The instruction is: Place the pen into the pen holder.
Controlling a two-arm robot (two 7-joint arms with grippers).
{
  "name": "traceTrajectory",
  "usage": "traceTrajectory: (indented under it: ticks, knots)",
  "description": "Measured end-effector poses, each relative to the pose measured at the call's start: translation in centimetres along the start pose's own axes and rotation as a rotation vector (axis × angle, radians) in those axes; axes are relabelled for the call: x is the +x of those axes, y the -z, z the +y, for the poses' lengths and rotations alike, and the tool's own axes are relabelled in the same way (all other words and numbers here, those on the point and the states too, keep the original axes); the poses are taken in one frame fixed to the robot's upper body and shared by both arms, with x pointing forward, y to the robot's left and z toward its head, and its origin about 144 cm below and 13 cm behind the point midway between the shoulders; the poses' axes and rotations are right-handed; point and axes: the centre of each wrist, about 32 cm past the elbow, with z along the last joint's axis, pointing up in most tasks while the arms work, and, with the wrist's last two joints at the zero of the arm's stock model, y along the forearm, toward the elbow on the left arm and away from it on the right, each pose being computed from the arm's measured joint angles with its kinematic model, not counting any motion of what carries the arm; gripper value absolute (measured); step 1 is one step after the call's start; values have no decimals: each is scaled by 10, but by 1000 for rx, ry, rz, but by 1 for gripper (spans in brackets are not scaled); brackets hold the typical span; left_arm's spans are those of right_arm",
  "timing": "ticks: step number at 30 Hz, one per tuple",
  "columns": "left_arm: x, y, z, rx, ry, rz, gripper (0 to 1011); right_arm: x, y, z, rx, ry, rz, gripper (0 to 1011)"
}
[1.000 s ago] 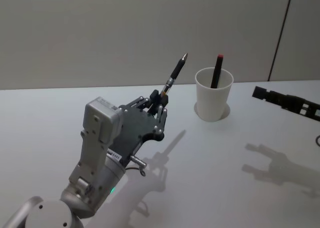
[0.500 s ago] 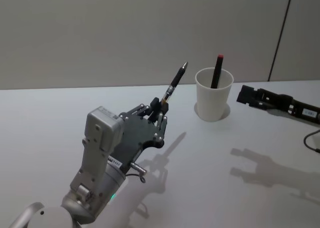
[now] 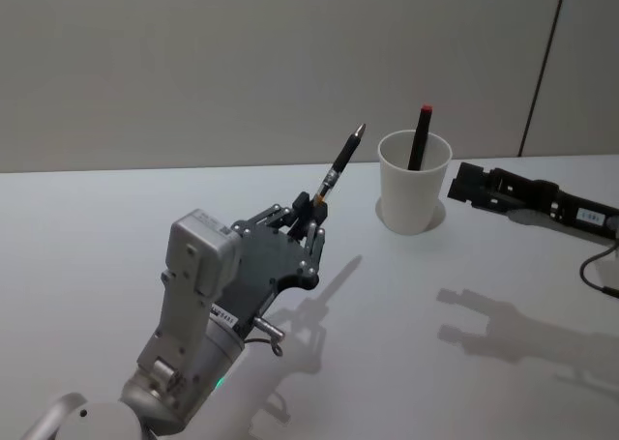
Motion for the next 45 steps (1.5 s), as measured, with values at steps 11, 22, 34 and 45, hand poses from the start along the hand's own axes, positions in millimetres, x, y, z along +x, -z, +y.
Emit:
traceTrajectory:
  ticks: [11,22,34,45]
  knots:
    - [-4,-4,-8,2,10,-4,171,4,8,8,36,-22,23,1002]
    - [-10,-10,-13,8,24,-17,171,12,26,35,125,-64,81,1002]
    - [-12,-14,-14,14,25,-30,171,19,33,62,246,-22,118,1002]
    - [-11,-16,-14,19,23,-35,171,22,35,78,267,-11,158,1002]
